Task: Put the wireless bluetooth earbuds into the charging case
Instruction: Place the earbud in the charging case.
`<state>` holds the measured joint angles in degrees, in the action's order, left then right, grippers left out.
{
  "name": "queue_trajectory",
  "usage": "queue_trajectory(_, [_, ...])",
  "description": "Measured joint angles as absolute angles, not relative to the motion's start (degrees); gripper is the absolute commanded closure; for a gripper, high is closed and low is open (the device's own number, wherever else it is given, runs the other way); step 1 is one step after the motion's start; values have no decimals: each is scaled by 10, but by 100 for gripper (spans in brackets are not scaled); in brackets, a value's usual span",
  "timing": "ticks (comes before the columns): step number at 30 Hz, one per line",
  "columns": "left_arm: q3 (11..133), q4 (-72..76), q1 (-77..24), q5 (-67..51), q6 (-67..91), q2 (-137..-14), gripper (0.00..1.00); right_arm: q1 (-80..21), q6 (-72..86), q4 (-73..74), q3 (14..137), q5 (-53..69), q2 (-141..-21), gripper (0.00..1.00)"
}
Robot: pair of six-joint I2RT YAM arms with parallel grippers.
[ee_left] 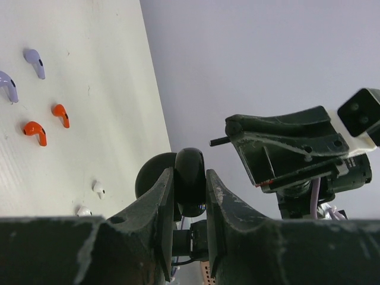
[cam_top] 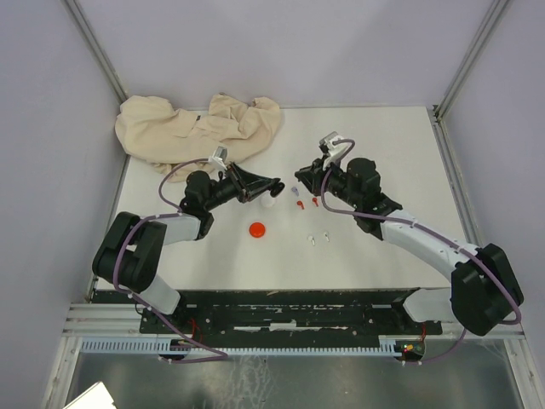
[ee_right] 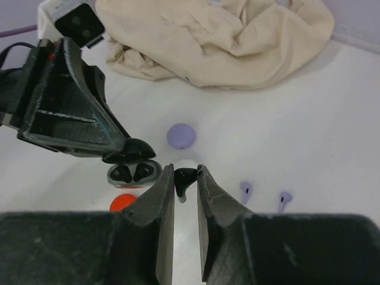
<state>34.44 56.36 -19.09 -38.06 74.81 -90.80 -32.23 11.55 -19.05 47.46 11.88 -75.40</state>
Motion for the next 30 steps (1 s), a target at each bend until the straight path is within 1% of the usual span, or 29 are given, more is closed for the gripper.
queue_trajectory(5, [344,564,-199,-375,757,-908,97,-361,67,-288,443,120,-761,98])
queue_trajectory(13, [343,581,-201,-370,779,-916,97,-394,7,-377,424,123,-784,99])
queue_trajectory(30, [343,606,-201,-369,792,-920,97,-405,-34,-402,415,124,-810,99])
